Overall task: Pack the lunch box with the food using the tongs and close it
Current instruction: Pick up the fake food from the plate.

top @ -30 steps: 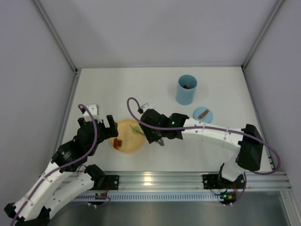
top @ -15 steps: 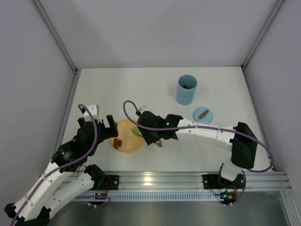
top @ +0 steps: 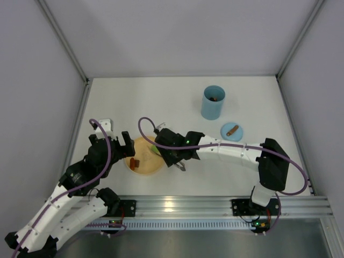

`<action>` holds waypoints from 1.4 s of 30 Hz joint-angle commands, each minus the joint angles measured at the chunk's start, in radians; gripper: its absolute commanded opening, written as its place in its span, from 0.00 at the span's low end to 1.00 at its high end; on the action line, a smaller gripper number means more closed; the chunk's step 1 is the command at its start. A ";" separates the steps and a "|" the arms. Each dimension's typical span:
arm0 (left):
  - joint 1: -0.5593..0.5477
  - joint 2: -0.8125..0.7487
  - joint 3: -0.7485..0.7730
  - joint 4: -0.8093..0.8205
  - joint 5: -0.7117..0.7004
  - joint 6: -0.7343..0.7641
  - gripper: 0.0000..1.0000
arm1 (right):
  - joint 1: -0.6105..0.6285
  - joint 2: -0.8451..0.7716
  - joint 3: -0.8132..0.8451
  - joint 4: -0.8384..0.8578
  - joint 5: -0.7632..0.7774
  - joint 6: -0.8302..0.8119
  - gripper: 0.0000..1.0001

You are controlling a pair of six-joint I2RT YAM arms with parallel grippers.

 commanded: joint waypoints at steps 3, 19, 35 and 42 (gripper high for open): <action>-0.003 -0.010 0.003 0.010 -0.024 -0.008 0.99 | 0.029 -0.003 0.061 0.026 0.012 -0.003 0.45; -0.003 -0.011 0.002 0.009 -0.022 -0.008 0.99 | 0.047 0.022 0.095 -0.012 0.024 -0.020 0.42; -0.005 -0.008 0.002 0.010 -0.021 -0.008 0.99 | 0.058 0.051 0.124 -0.056 0.047 -0.035 0.40; -0.005 -0.013 0.002 0.009 -0.024 -0.010 0.99 | 0.058 0.028 0.158 -0.073 0.063 -0.041 0.33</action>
